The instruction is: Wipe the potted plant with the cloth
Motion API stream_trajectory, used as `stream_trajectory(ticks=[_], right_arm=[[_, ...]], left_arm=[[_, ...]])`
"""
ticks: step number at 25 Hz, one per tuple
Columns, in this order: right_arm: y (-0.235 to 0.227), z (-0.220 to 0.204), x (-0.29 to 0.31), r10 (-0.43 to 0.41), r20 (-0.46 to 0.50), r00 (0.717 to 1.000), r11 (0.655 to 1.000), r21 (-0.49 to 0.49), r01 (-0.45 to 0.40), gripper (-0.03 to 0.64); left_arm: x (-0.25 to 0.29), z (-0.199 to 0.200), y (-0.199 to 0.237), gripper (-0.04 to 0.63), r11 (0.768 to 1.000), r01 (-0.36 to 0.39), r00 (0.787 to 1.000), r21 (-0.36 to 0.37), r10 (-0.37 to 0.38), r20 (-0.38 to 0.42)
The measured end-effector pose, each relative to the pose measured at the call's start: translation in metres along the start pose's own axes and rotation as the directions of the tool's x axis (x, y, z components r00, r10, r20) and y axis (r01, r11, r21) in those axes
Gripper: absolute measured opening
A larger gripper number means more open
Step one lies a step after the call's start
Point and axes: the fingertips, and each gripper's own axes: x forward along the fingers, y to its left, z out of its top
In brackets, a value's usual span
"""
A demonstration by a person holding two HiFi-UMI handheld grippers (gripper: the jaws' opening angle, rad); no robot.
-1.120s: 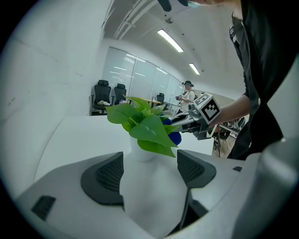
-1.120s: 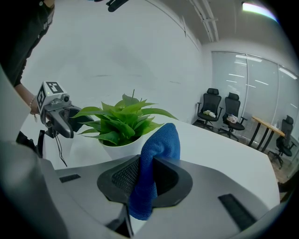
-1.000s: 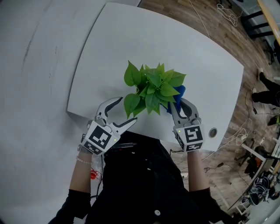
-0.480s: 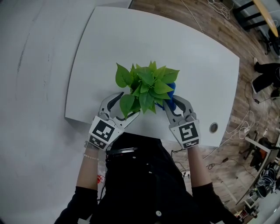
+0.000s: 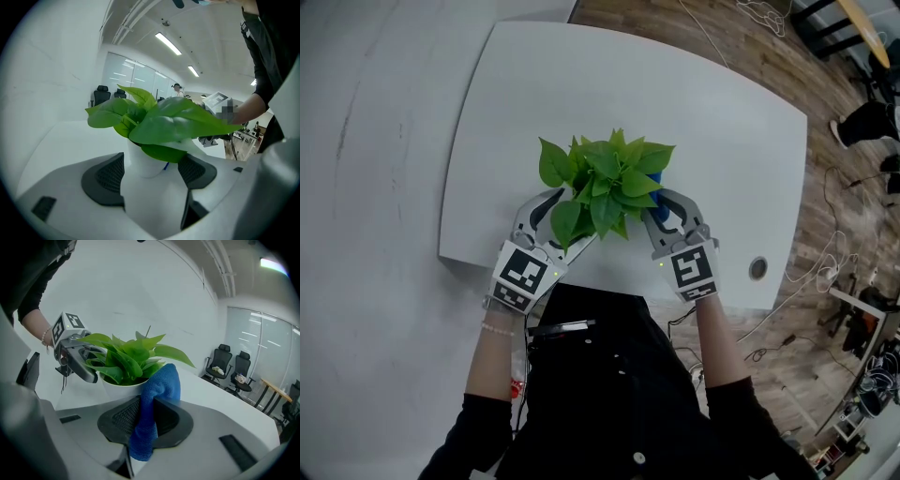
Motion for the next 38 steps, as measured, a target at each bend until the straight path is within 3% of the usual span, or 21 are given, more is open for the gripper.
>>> stream_trajectory(ticks=[10, 16, 29, 38], right_arm=[[-0.007, -0.002, 0.0, 0.01, 0.001, 1.0, 0.999, -0.04, -0.01, 0.094], [-0.03, -0.004, -0.01, -0.006, 0.013, 1.0, 1.0, -0.015, 0.006, 0.094], [0.008, -0.023, -0.021, -0.009, -0.034, 0.999, 1.0, -0.015, 0.009, 0.094], [0.043, -0.012, -0.025, 0.05, -0.026, 0.998, 0.999, -0.005, -0.05, 0.094]], left_arm=[[0.017, 0.013, -0.007, 0.337, 1.0, 0.014, 1.0, -0.006, -0.014, 0.022], [0.041, 0.032, -0.011, 0.334, 1.0, -0.001, 1.0, -0.009, 0.001, 0.026], [0.05, 0.029, -0.013, 0.333, 0.998, -0.055, 0.997, -0.037, 0.057, 0.044], [0.053, 0.028, -0.012, 0.333, 0.994, -0.085, 0.995, -0.066, 0.089, 0.049]])
